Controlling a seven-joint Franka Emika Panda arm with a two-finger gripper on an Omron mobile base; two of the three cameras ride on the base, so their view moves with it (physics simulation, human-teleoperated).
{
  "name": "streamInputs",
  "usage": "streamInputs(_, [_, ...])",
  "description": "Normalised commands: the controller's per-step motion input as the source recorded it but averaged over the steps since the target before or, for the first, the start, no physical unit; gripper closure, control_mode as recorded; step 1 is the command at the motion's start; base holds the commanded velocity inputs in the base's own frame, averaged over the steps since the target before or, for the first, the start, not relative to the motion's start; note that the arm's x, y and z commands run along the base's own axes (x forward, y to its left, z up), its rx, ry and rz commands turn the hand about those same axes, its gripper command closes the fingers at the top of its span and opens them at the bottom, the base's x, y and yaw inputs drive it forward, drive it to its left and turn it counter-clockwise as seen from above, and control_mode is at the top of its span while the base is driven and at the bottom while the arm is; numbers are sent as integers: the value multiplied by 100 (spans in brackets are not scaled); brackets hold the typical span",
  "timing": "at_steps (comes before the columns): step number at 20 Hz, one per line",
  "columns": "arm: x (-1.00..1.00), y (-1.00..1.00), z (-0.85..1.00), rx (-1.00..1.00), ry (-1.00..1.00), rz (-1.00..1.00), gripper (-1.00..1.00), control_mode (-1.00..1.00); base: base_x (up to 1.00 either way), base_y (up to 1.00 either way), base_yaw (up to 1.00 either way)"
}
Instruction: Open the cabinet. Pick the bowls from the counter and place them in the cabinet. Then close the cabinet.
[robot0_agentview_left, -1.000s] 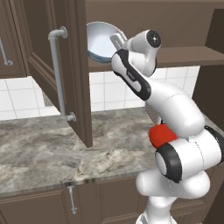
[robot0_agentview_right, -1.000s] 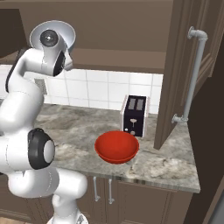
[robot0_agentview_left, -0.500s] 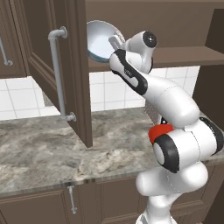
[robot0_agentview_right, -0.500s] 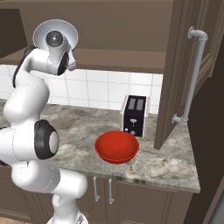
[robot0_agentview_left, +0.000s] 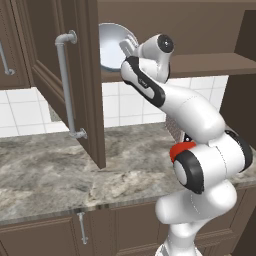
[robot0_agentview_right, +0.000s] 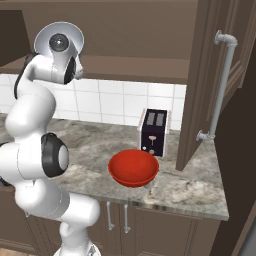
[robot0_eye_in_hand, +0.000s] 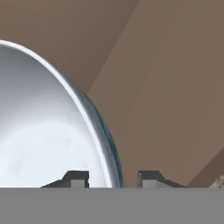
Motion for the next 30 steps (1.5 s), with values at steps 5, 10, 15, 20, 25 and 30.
streamInputs(5, [0,17,30,0,-6,0,-100,-100,0,0,0])
streamInputs(10, [5,1,5,1,2,-2,-100,-100,0,0,0])
streamInputs(15, [34,0,0,3,19,-18,-100,-100,0,0,0])
streamInputs(20, [27,12,5,4,10,-39,-100,-100,0,0,0])
streamInputs(25, [-17,30,38,26,-12,-34,-100,-100,0,0,0])
streamInputs(30, [-33,9,64,33,-22,-24,-100,-100,0,0,0])
